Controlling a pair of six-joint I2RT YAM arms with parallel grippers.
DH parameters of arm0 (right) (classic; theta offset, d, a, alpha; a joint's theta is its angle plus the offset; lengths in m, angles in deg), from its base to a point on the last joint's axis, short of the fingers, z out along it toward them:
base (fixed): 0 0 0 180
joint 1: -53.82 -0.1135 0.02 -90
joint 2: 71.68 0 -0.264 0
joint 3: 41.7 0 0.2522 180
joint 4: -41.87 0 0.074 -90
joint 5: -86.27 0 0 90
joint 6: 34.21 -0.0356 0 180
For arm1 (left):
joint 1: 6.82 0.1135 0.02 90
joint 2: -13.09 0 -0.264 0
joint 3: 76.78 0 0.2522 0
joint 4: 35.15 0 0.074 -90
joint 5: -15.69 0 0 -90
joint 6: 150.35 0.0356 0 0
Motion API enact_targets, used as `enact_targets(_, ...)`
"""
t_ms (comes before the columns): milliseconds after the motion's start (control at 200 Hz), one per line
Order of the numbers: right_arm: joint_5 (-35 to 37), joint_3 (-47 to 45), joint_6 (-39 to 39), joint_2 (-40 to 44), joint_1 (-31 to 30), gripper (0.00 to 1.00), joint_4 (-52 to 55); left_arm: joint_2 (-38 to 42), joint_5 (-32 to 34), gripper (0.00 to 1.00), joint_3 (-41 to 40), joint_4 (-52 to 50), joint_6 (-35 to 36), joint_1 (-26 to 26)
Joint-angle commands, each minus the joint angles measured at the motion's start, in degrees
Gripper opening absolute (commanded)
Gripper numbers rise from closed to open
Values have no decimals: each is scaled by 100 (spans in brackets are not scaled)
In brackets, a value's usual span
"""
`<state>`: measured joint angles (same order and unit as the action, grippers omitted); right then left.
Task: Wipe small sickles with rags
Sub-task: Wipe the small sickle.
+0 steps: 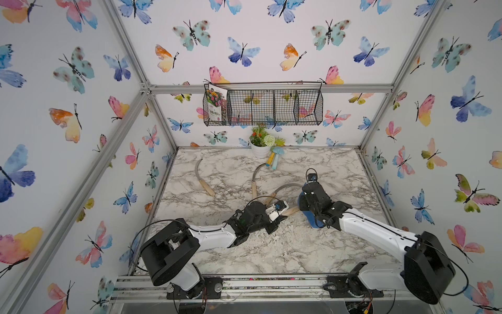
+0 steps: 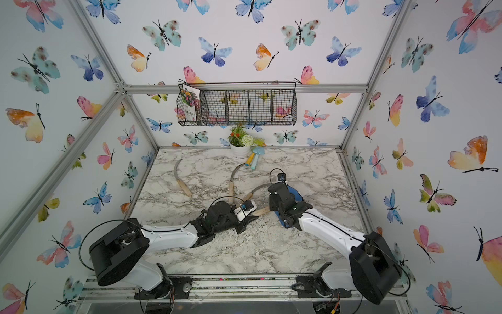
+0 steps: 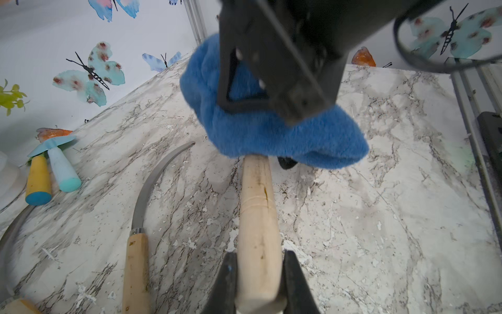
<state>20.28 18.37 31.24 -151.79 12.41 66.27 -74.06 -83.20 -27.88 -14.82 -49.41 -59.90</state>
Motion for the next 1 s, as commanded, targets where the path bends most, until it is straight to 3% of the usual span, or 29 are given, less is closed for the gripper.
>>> enact_targets(0, -6, 100, 242, -348, -193, 2, -121, -90, -81, 0, 154, 8, 27, 43)
enact_targets(165, -241, -146, 247, -264, -380, 2, -391, -142, -74, 0, 195, -17, 6, 68)
enact_targets(405, -1952, -1086, 351, 767, -482, 2, -1548, -219, -95, 0, 239, -33, -27, 118)
enact_targets(696, -2902, -1459, 234, 871, -654, 2, -2091, -234, -157, 0, 262, -51, -44, 148)
enact_targets(776, -2760, -1516, 149, 844, -650, 2, -2111, -232, -169, 0, 267, -57, -55, 145)
enact_targets(906, -1588, -1527, -198, 755, -611, 2, -1725, -171, -174, 0, 222, -39, -52, 144)
enact_targets(996, -1258, -1508, -378, 667, -372, 2, -1396, -131, -182, 0, 196, -28, -57, 144)
